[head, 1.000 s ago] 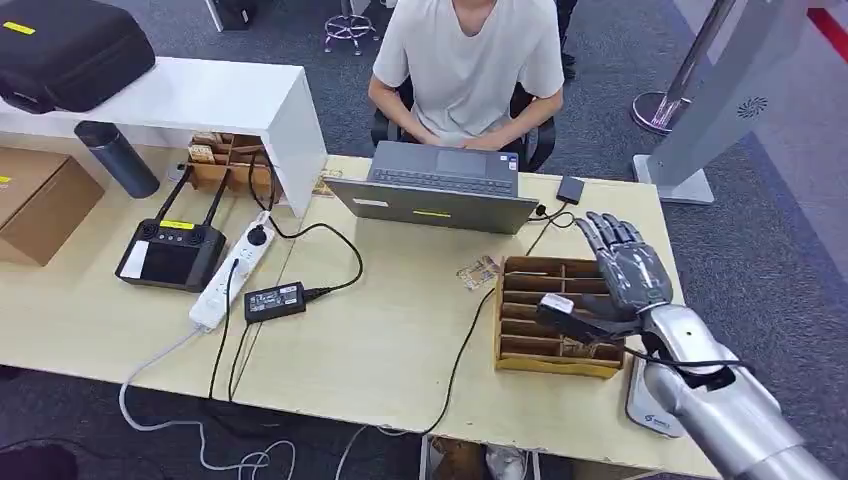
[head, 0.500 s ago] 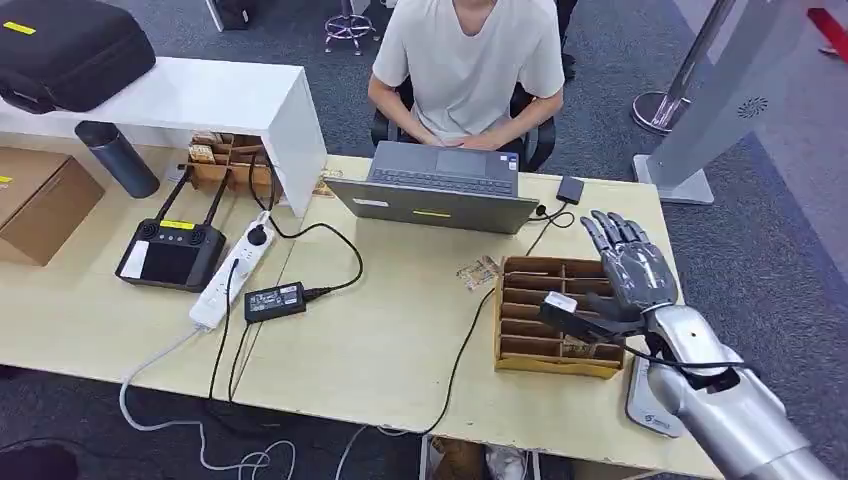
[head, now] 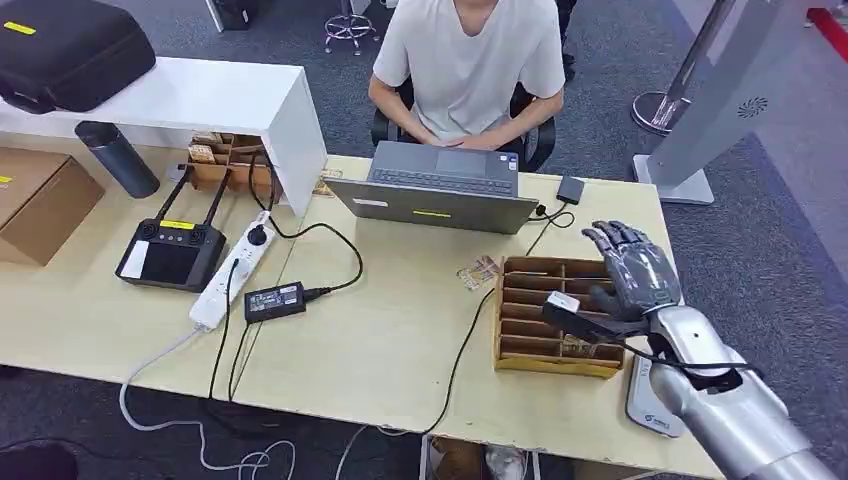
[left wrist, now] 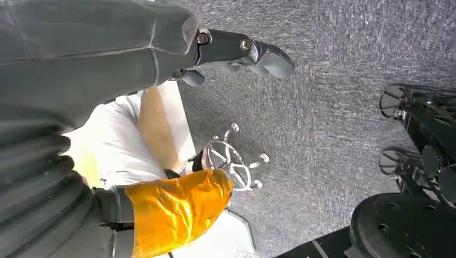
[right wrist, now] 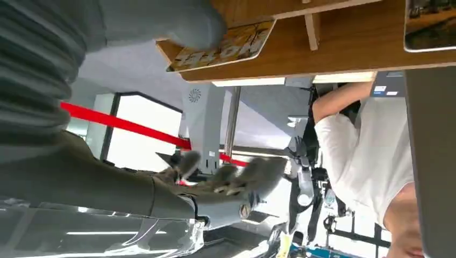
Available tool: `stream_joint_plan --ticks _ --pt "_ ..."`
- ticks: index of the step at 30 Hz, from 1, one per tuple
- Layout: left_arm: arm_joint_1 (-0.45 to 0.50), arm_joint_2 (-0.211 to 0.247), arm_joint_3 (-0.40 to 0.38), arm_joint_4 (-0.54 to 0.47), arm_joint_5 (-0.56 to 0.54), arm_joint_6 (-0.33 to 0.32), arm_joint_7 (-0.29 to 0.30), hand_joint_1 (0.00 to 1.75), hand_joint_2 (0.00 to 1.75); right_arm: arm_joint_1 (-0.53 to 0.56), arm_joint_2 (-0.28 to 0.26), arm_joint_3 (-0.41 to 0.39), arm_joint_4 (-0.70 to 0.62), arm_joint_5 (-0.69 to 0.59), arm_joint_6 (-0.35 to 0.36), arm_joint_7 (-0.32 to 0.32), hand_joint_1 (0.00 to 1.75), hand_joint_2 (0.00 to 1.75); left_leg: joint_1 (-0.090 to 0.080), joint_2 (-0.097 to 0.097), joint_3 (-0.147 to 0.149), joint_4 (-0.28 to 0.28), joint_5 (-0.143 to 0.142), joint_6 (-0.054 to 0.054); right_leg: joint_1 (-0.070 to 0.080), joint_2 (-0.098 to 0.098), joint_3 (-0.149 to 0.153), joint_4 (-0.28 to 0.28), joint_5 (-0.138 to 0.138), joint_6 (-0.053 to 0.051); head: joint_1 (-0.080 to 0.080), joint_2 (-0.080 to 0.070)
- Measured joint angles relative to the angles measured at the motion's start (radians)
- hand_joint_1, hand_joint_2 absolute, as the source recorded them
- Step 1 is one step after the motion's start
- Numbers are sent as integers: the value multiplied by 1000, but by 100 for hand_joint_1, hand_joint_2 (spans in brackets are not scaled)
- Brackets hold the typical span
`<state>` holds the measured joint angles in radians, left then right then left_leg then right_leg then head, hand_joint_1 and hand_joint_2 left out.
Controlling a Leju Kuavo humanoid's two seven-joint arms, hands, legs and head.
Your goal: Pass the card to the sensor for recognition and then transmit it.
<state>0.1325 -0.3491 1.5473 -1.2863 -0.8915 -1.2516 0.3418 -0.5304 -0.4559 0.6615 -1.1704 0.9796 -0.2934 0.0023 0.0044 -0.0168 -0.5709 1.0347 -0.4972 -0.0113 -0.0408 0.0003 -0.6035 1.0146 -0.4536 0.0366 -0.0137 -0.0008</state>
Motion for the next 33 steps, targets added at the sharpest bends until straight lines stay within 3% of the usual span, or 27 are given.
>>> stream_joint_plan --ticks 15,19,29,30,31,33 --pt "0 0 0 0 2 2 2 0 175 2 0 0 -6 -14 3 -11 175 175 0 0 0 0 0 0 0 0 0 0 0 0 0 0" --pt "0 0 0 0 2 2 2 0 175 2 0 0 -6 -14 3 -11 159 175 0 0 0 0 0 0 0 0 0 0 0 0 0 0" --pt "0 0 0 0 4 -1 2 0 175 2 0 0 -6 -18 3 -14 148 175 0 0 0 0 0 0 0 0 0 0 0 0 0 0" --pt "0 0 0 0 5 -2 3 0 175 2 0 0 -7 -18 4 -15 129 175 0 0 0 0 0 0 0 0 0 0 0 0 0 0" --pt "0 0 0 0 5 -2 3 0 175 2 0 0 -7 -18 4 -14 38 175 0 0 0 0 0 0 0 0 0 0 0 0 0 0" --pt "0 0 0 -1 6 0 4 0 175 2 0 0 -7 -18 3 -14 3 175 0 0 0 0 0 0 0 0 0 0 0 0 0 0"
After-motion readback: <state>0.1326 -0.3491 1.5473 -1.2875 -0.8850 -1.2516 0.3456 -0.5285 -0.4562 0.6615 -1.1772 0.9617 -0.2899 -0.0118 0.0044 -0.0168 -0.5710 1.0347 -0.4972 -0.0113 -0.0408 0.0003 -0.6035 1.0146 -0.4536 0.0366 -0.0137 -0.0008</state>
